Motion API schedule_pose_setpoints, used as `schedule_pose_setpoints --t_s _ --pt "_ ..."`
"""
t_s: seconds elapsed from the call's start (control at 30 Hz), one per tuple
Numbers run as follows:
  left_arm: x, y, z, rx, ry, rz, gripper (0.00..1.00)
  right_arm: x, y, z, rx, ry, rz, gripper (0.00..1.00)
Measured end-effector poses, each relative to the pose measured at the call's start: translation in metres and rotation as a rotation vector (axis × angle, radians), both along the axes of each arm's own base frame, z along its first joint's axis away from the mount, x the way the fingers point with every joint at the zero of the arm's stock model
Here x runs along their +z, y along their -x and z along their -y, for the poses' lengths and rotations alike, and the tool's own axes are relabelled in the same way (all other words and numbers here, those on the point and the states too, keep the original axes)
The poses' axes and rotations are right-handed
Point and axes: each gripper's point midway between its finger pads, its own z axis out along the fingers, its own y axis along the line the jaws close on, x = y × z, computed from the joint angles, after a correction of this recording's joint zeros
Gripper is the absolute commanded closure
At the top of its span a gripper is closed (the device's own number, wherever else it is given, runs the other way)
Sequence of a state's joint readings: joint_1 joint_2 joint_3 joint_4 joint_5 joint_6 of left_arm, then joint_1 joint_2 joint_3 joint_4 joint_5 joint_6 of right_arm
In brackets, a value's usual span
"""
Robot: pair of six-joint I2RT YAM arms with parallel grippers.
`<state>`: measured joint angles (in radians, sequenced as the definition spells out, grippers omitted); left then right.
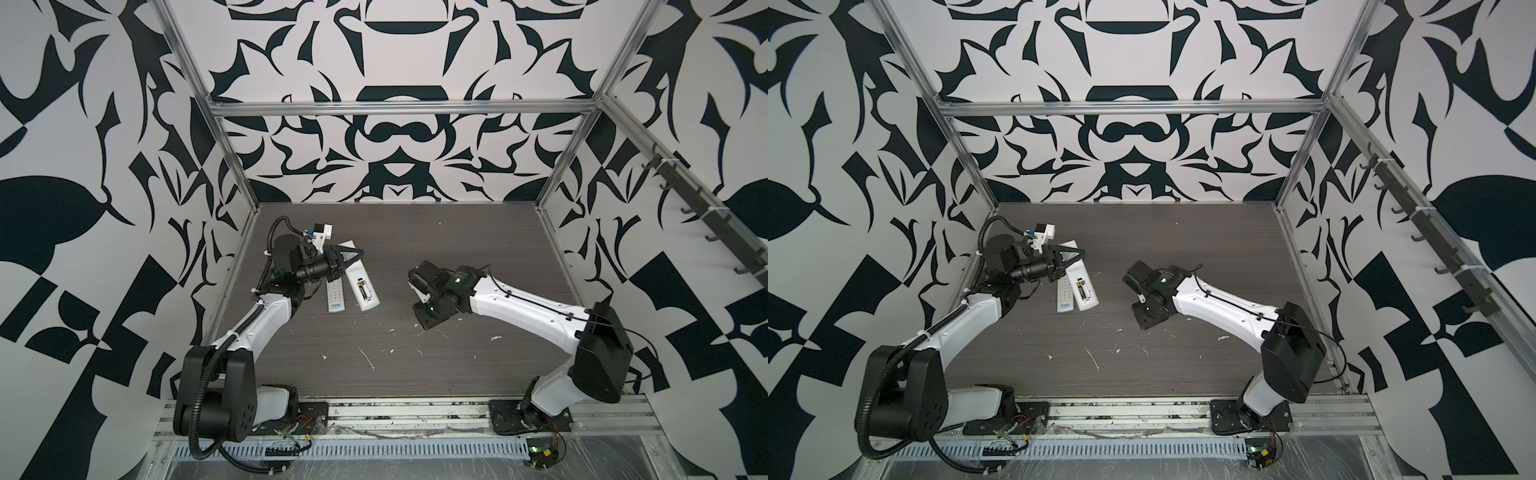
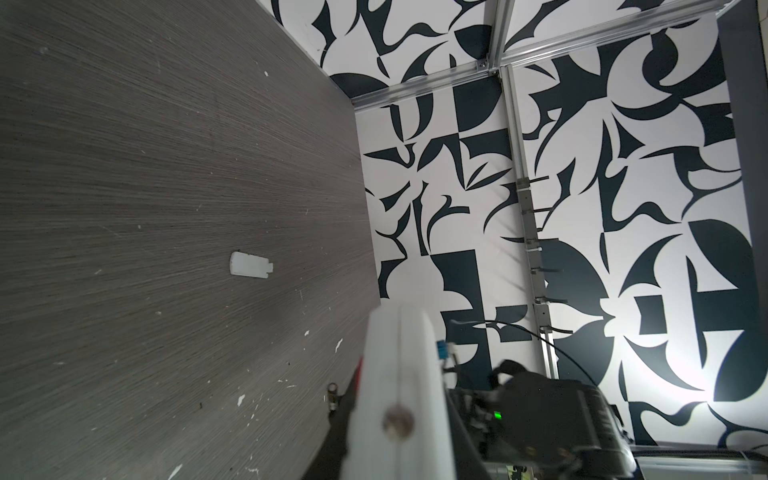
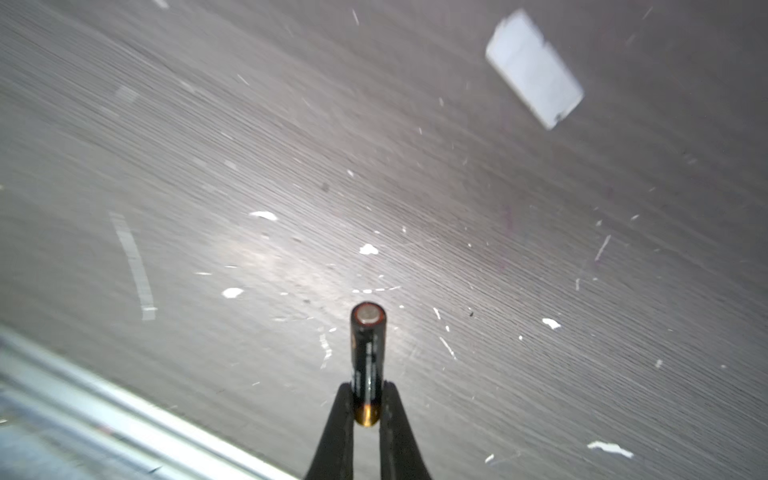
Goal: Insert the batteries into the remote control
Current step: 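Carry the battery with the right gripper to the remote's compartment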
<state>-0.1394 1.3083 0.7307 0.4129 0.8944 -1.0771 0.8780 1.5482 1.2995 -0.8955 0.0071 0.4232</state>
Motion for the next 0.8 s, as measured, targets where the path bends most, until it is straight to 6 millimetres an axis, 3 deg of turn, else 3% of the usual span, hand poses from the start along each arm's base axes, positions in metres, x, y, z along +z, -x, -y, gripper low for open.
schedule_pose_setpoints --t_s 0.2,0.4,0.6,0.8 --pt "-0.017 -0.012 -0.003 0.036 -0.041 -0.006 1.00 0.068 0.003 -0.019 0.002 -0.105 0.010 1.00" --pt "-0.035 -0.019 -0.003 0.038 -0.065 -0.028 1.00 0.113 -0.005 -0.056 0.033 -0.202 0.006 1.00" --pt "-0.038 -0.019 -0.002 0.033 -0.086 -0.003 1.00 0.105 -0.007 -0.096 0.081 -0.233 -0.082 1.00" --pt "-0.047 -0.016 0.001 0.030 -0.126 -0.003 1.00 0.076 0.000 -0.109 0.102 -0.207 -0.203 1.00"
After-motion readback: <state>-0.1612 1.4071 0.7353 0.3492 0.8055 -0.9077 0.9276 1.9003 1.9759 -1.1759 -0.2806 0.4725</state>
